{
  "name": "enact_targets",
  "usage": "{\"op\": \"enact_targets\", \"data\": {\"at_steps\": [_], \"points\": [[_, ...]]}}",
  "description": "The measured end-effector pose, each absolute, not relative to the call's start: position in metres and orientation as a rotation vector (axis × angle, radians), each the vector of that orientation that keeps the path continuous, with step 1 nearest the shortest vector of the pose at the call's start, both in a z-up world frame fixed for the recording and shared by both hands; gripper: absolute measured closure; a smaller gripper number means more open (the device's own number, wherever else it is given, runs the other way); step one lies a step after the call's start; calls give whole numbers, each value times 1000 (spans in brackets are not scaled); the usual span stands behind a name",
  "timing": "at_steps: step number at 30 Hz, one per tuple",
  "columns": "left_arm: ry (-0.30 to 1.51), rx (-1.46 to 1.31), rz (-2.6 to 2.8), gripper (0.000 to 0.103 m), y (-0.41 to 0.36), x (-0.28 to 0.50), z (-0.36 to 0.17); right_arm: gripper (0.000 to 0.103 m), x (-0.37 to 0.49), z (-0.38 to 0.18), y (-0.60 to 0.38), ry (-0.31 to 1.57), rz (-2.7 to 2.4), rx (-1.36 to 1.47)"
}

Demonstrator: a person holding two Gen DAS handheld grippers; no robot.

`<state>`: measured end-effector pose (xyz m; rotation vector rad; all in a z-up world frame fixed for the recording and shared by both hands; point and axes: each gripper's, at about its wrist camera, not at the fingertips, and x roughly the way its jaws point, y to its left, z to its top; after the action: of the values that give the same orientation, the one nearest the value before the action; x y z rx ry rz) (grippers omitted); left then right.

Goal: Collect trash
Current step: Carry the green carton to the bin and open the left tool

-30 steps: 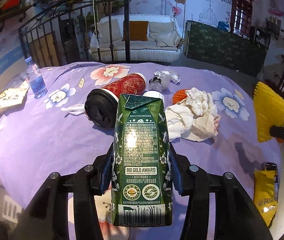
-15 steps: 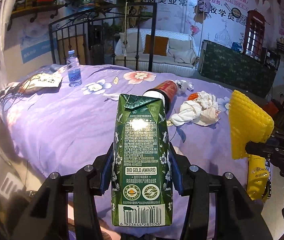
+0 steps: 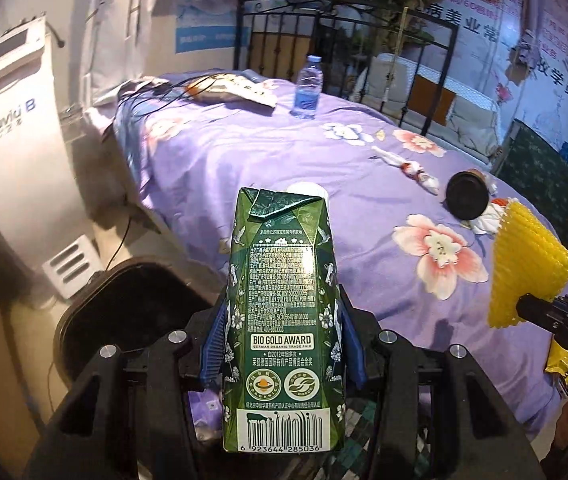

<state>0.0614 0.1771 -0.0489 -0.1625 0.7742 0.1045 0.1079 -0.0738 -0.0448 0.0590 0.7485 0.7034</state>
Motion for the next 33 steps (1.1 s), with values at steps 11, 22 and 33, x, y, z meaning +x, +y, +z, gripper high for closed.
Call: {"op": "enact_targets", "data": {"at_steps": [11, 22, 33], "points": [[1001, -268, 316, 55, 239, 58, -116, 85, 102, -52, -59, 773, 733, 45], [1294, -381, 370, 55, 267, 94, -192, 85, 108, -59, -69, 793, 713, 70], [1390, -377, 407, 35, 277, 94, -212, 85, 108, -64, -65, 811, 740, 66]]}}
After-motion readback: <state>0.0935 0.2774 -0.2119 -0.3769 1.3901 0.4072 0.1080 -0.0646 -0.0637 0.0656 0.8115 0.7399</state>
